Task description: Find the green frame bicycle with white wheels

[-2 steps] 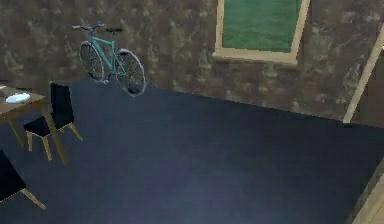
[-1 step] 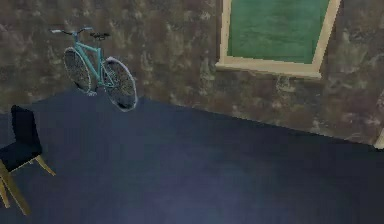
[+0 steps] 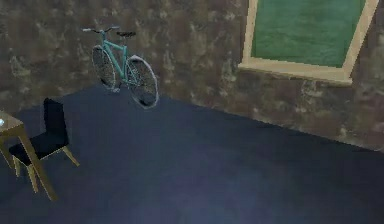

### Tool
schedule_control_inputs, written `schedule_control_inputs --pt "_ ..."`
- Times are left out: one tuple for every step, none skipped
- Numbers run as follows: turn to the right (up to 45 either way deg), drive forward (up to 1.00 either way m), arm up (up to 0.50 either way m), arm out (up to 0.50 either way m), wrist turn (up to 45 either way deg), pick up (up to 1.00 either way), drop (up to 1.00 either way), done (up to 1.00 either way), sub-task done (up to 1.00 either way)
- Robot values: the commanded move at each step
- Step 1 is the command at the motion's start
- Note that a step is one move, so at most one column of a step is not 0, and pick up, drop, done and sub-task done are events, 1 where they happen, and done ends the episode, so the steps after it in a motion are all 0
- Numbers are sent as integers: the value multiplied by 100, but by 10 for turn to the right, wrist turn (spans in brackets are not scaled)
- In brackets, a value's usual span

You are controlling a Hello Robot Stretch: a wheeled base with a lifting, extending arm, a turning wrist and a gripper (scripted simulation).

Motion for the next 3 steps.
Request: schedule_control_inputs --pt "0 100 0 0 0 0 0 0 0" --pt "0 85 0 0 0 0 0 0 0" --pt "-390 0 0 0 0 0 0 0 0"
